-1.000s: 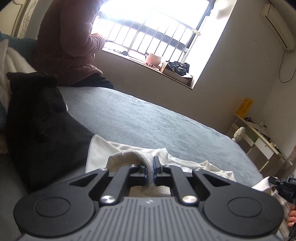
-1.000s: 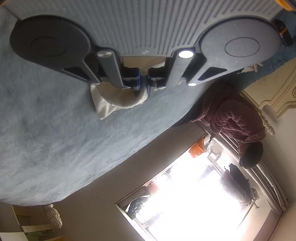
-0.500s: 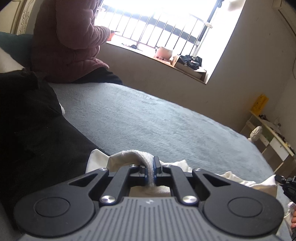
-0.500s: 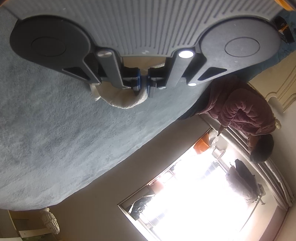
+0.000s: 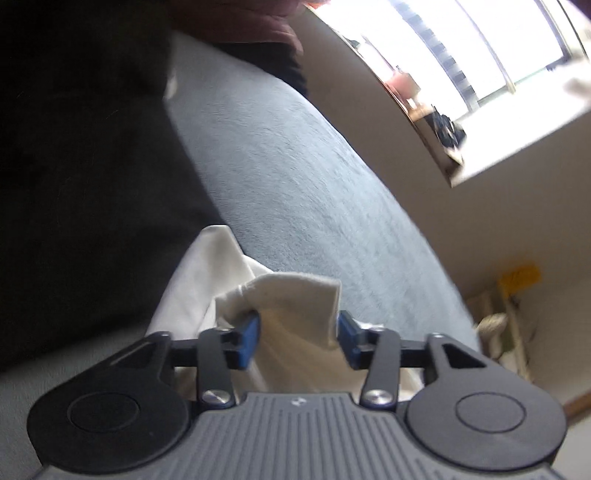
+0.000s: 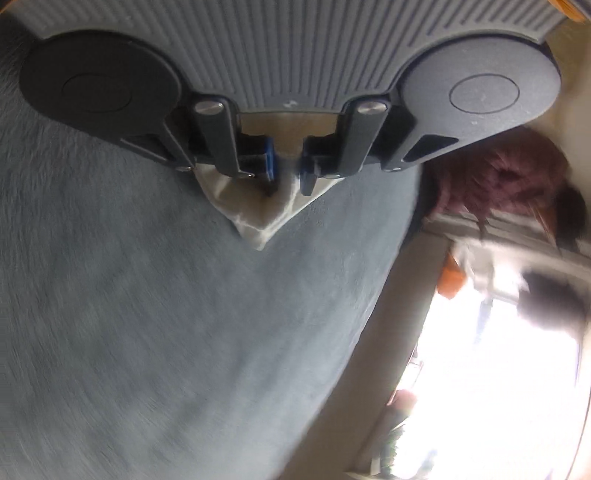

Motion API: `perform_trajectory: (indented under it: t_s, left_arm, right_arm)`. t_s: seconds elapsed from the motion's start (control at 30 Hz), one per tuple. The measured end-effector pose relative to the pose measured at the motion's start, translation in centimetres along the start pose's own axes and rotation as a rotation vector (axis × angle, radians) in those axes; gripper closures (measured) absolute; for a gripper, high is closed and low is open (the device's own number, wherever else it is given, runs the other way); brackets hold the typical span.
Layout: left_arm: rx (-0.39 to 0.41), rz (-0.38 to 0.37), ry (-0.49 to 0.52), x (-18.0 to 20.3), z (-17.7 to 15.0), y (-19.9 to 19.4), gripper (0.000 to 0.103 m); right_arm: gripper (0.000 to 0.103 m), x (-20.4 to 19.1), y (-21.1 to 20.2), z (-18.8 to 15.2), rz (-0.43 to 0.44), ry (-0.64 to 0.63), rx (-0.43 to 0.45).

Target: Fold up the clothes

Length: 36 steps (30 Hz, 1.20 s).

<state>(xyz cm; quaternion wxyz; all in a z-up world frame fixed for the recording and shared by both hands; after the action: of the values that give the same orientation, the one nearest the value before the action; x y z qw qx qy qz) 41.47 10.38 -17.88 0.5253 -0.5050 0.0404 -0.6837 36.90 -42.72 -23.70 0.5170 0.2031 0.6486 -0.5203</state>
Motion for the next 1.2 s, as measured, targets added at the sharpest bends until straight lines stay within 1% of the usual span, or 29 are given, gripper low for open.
perform_trajectory:
  t_s: [0.07, 0.17, 0.27, 0.4, 0.5, 0.63, 0.7, 0.77, 0.87, 0.97, 1.0, 1.07, 1.2]
  left_arm:
    - [0.024, -0.012, -0.022, -0.2, 0.0, -1.0, 0.046]
    - [0.065, -0.025, -0.027, -0.2, 0.1, -3.0, 0.043]
    - [0.091, -0.031, -0.021, 0.3, -0.1, -5.1, 0.042]
    - [0.071, 0.018, 0.006, 1.4, -1.2, -7.1, 0.042]
    - [0.040, 0.029, 0.050, 2.4, -3.0, -8.7, 0.042]
    - [-0.009, 0.008, 0.137, 3.7, -6.6, -11.3, 0.040]
    - [-0.037, -0.009, 0.157, 3.7, -9.2, -13.0, 0.039]
    - [-0.065, -0.019, 0.157, 3.3, -11.6, -13.8, 0.036]
    - [-0.108, -0.030, 0.148, 2.4, -15.1, -14.6, 0.031]
    - [-0.148, -0.038, 0.130, 1.4, -18.4, -15.2, 0.031]
    - [-0.151, -0.032, 0.110, 0.9, -18.9, -14.8, 0.031]
    - [-0.128, -0.022, 0.089, 0.0, -19.2, -14.1, 0.031]
    - [-0.071, -0.022, 0.050, -1.2, -18.7, -13.0, 0.031]
  right_arm:
    - [0.082, 0.4, -0.8, -0.2, 0.028, 0.049, 0.006]
    - [0.070, 0.6, -2.7, -0.7, 0.036, 0.065, 0.033]
    - [0.069, 0.8, -5.1, -1.5, 0.048, 0.093, 0.067]
    - [0.068, 0.7, -8.6, -3.3, 0.076, 0.099, 0.084]
    - [0.068, 0.4, -11.2, -4.9, 0.099, 0.091, 0.084]
    - [0.068, 0.5, -14.8, -8.4, 0.135, 0.069, 0.031]
    - [0.065, 1.0, -16.4, -10.7, 0.127, 0.053, -0.009]
    - [0.061, 1.9, -17.6, -13.3, 0.098, 0.052, -0.048]
    - [0.054, 4.0, -18.5, -17.1, 0.032, 0.062, -0.112]
    - [0.053, 6.3, -18.2, -20.1, -0.036, 0.098, -0.163]
    - [0.053, 6.8, -17.8, -20.5, -0.051, 0.108, -0.168]
    - [0.052, 7.6, -16.9, -21.1, -0.080, 0.126, -0.160]
    - [0.051, 7.7, -15.0, -20.4, -0.068, 0.172, -0.093]
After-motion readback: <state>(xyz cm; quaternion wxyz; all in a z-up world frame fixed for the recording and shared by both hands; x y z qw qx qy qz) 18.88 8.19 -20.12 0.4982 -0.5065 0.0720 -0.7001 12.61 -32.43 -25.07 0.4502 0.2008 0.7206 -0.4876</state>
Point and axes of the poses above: each gripper's, at about its wrist camera, not at the fingertips, and y roughly the way its jaws point, x to its right, z to its top, the point moved 6 cm from there along y, roughly the way its jaws point, and after that the axes turned 8 degrees about y, right-handed, at the moved point
